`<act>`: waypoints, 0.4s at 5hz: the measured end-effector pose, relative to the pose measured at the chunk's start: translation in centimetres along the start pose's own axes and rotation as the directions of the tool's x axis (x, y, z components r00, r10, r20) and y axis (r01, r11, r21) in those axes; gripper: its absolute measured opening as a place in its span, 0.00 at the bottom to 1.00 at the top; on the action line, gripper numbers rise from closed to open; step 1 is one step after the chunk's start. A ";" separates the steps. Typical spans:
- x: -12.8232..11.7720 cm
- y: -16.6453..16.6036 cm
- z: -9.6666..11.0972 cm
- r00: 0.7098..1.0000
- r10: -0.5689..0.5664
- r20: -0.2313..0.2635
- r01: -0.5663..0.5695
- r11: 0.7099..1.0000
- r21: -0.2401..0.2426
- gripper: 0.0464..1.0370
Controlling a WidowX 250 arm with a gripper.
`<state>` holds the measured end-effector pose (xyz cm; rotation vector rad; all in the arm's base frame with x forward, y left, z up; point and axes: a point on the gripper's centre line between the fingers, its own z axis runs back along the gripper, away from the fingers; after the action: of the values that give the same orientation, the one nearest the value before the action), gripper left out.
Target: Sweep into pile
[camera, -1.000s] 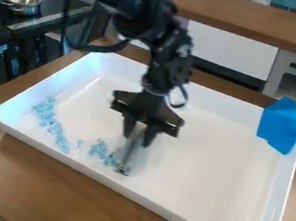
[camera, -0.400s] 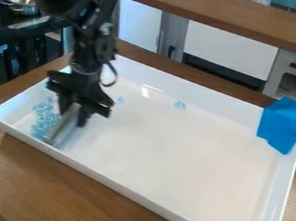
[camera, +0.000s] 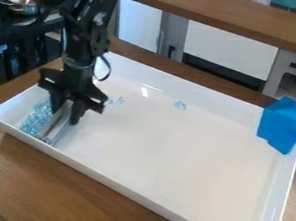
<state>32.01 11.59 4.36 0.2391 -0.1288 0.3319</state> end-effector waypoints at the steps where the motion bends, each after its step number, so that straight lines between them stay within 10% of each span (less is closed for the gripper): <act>1: 2.5 -4.2 3.8 0.998 0.060 0.010 -0.058 0.991 -0.122 0.34; 2: 2.9 -8.9 6.6 0.999 0.038 0.019 -0.034 0.980 -0.198 0.34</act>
<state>37.14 2.62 9.33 0.0440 -0.1876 0.3498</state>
